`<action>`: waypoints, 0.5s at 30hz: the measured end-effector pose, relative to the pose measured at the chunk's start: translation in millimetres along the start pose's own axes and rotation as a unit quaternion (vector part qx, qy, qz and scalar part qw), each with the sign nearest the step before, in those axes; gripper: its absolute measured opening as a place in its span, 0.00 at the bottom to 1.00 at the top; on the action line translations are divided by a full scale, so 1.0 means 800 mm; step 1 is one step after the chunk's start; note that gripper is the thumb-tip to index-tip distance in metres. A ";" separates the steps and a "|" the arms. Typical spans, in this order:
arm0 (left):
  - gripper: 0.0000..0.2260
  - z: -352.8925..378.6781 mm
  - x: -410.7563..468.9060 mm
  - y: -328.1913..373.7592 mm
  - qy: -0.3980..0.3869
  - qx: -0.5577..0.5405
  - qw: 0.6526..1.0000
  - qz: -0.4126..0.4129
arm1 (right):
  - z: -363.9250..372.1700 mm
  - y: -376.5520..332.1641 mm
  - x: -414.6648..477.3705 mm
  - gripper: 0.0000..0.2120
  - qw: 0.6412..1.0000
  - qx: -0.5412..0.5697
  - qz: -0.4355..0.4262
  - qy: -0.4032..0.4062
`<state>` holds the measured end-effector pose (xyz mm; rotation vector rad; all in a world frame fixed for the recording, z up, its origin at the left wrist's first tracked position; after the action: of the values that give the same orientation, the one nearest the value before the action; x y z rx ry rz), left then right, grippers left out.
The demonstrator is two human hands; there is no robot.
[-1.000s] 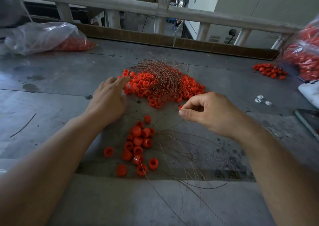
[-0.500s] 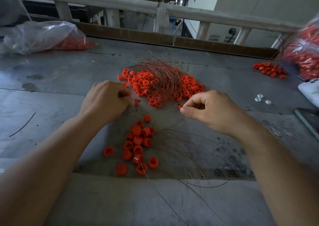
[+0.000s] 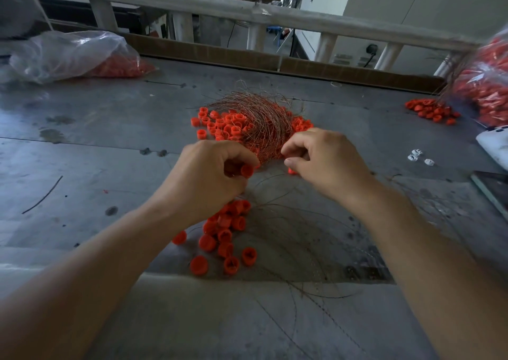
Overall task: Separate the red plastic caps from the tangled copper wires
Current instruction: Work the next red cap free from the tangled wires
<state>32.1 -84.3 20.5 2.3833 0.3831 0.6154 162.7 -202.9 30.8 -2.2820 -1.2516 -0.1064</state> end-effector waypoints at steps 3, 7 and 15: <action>0.16 -0.001 -0.001 0.000 -0.003 -0.006 1.000 0.004 | 0.007 -0.002 0.011 0.10 0.999 -0.038 -0.031 -0.003; 0.14 0.002 -0.003 -0.002 -0.005 -0.006 1.000 0.003 | 0.019 0.000 0.017 0.09 0.994 -0.080 -0.068 -0.008; 0.19 0.003 -0.004 -0.002 -0.019 -0.021 1.000 -0.001 | 0.000 0.004 0.014 0.03 0.991 0.090 -0.039 0.095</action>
<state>30.5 -85.6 16.7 2.3500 0.3521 0.5710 171.6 -195.3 32.9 -2.0195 -1.1995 -0.2248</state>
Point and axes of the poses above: each hand's wrist, its own x-axis towards the middle knuckle, its own z-axis out of the palm, y = z × x, the point moved 2 cm from there along x, towards the middle knuckle, and after that the axes turned 6 degrees about x, right-handed, at the moved point
